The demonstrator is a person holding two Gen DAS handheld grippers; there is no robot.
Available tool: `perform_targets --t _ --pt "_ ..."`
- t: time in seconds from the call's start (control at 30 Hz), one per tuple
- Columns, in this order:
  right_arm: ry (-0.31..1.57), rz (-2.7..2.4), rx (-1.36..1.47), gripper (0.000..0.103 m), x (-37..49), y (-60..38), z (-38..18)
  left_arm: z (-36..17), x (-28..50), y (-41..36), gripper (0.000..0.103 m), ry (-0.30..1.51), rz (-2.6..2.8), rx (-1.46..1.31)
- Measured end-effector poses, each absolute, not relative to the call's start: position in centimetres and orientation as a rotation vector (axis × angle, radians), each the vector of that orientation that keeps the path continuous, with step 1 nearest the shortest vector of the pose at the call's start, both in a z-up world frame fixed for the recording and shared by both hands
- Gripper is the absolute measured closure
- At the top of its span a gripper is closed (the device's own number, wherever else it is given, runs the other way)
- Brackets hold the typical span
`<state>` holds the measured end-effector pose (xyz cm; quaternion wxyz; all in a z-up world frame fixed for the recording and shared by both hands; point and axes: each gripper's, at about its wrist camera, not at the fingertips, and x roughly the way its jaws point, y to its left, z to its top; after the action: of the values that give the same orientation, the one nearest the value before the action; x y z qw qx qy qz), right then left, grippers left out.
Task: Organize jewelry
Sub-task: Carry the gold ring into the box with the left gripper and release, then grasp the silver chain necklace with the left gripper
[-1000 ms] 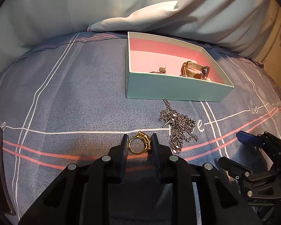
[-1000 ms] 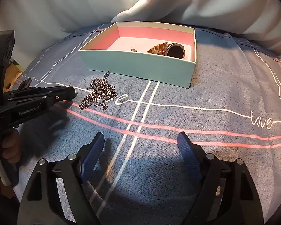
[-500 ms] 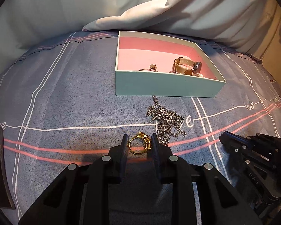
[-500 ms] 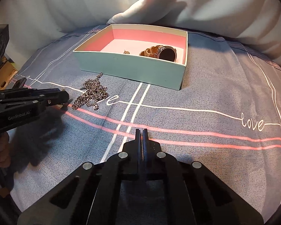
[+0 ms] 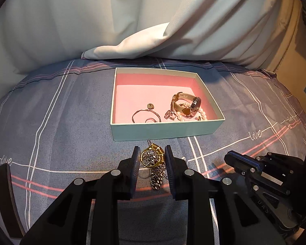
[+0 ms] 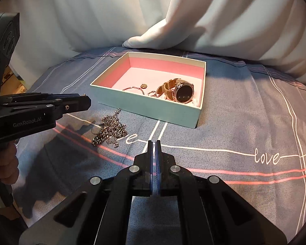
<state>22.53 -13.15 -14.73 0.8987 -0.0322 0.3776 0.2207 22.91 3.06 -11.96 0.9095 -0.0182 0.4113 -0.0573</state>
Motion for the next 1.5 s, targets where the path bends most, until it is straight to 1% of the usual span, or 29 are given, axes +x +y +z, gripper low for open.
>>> perform_targets --t 0.27,0.5,0.67,0.8,0.83,0.87,0.9,0.93,0.97,1.0,1.03,1.07,1.17,1.27,1.4,1.5 --pt "0.730 0.450 -0.071 0.100 24.3 -13.3 -12.5 -10.7 24.4 2.4 0.079 0.824 -0.123 -0.029" --pt "0.713 0.435 -0.075 0.100 29.1 -12.6 -10.4 -8.5 29.7 2.2 0.079 0.823 -0.108 -0.029" --pt "0.740 0.423 -0.103 0.100 31.9 -11.5 -10.6 -9.5 33.6 1.9 0.079 0.894 -0.090 -0.051" --pt "0.759 0.416 -0.120 0.100 32.4 -11.1 -11.6 -10.7 34.5 1.7 0.079 0.923 -0.073 -0.027" --pt "0.765 0.418 -0.118 0.100 32.3 -11.1 -11.8 -10.8 34.5 1.7 0.078 0.926 -0.071 -0.020" --pt "0.773 0.417 -0.120 0.100 32.2 -11.1 -11.9 -10.8 34.3 1.7 0.075 0.927 -0.068 -0.013" --pt "0.772 0.410 -0.122 0.099 31.9 -11.2 -12.0 -10.7 34.1 1.9 0.060 0.924 -0.057 -0.009" --pt "0.769 0.403 -0.120 0.096 31.5 -11.4 -12.0 -10.4 33.7 2.1 0.044 0.911 -0.047 -0.014" --pt "0.768 0.404 -0.114 0.091 31.0 -11.6 -12.1 -10.0 33.1 2.5 0.040 0.891 -0.045 -0.026" --pt "0.767 0.407 -0.106 0.069 30.3 -11.9 -12.3 -9.6 32.4 2.8 0.039 0.873 -0.052 -0.039" --pt "0.759 0.406 -0.102 0.042 29.5 -12.2 -12.5 -9.3 31.6 3.0 0.039 0.863 -0.060 -0.045" --pt "0.755 0.412 -0.106 0.038 28.7 -12.3 -12.9 -9.1 30.7 3.3 0.039 0.852 -0.065 -0.051" --pt "0.787 0.418 -0.115 0.038 26.3 -12.9 -14.5 -10.0 27.6 3.8 0.038 0.851 -0.086 -0.050" --pt "0.834 0.408 -0.075 0.038 24.7 -14.1 -16.4 -12.8 25.4 3.7 0.038 0.905 -0.095 -0.041" --pt "0.889 0.403 -0.054 0.038 23.7 -14.6 -18.5 -16.3 24.7 2.6 0.038 0.972 -0.086 -0.006" --pt "0.900 0.406 -0.061 0.038 23.3 -14.3 -19.1 -17.4 25.3 2.1 0.039 0.972 -0.053 0.027"
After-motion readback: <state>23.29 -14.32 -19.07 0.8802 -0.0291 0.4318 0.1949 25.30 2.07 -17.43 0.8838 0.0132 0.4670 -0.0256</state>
